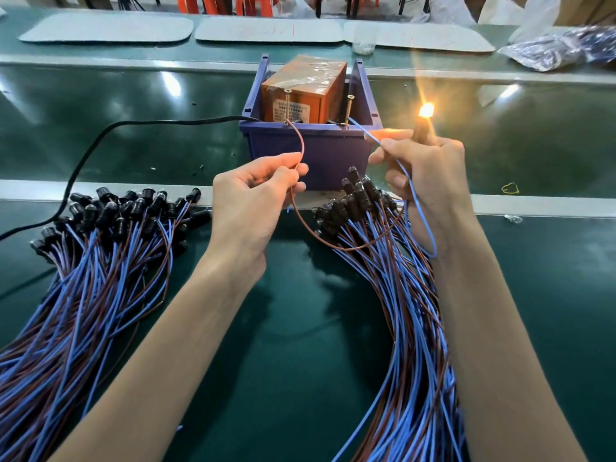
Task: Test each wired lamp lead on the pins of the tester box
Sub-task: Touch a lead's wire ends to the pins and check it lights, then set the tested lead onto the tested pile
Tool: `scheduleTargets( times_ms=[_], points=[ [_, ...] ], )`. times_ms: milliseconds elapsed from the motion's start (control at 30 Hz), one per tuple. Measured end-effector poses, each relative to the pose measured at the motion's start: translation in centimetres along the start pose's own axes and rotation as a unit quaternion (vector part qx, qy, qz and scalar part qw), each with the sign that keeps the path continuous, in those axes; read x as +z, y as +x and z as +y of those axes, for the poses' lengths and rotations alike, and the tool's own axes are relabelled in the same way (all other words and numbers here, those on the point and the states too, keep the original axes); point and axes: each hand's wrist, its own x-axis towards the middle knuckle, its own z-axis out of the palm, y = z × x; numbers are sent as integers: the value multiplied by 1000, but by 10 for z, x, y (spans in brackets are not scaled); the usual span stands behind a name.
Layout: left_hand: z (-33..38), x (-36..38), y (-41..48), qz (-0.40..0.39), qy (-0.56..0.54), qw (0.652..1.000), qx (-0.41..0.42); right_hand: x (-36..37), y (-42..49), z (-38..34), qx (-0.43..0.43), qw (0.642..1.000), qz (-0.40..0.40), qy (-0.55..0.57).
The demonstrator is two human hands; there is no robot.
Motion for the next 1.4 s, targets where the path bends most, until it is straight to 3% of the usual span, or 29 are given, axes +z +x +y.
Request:
scheduleTargets(
  times_ms=[600,833,1067,1200,1400],
  points=[
    [1,0,-1,-7,7,1000,-1,-1,-1,-1,-1,1000,5,-20],
    [6,11,-19,-59,-10,998,-8,2,-7,-10,-47,998,-21,-45],
    [9,16,-22,-61,-28,997,-23,15,-12,-6,-44,961,-96,-254],
    [13,15,-18,-53,-16,998,-38,15,-13,-8,-39,951,-114,-284],
    [9,9,-10,-1,30,1000,-7,6,-10,-18,-2,952,-28,-306]
  ],
)
